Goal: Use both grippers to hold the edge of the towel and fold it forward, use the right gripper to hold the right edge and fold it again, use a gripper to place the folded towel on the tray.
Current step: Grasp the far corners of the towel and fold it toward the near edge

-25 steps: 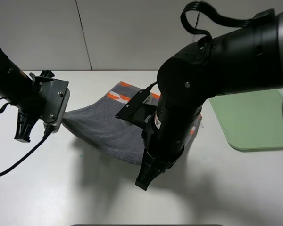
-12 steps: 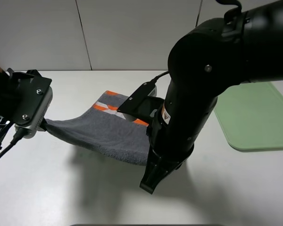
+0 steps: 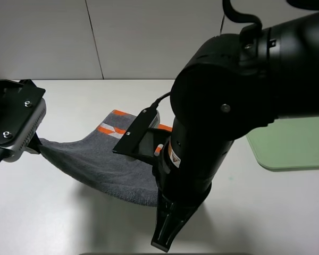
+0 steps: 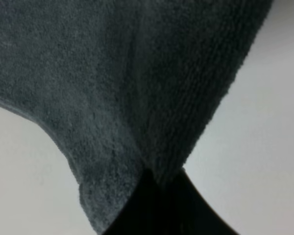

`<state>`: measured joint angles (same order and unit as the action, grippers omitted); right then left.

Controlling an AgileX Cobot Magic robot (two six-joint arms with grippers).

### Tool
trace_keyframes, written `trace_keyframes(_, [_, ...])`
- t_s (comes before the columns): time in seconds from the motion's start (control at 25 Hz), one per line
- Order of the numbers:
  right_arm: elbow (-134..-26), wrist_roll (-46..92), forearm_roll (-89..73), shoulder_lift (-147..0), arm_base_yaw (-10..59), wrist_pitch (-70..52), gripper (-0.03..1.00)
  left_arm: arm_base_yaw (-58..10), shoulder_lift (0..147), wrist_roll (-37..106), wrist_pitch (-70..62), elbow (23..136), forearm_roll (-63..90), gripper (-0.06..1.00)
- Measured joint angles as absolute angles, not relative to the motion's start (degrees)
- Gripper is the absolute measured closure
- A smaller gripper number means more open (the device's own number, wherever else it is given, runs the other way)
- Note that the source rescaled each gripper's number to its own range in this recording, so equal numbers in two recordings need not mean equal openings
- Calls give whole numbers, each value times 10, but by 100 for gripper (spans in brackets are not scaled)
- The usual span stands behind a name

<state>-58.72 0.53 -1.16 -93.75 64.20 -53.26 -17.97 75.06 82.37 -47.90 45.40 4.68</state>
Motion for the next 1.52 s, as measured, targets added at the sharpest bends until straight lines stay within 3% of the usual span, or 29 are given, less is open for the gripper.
trace_keyframes(0.76, [-666,18,8,-937,545,-560,97,-180,828,824,-384,456,-6,94])
trace_keyframes(1.52, [-666,29,81,-971,512,-526,97,-180,1021,824,-316,632,-12,94])
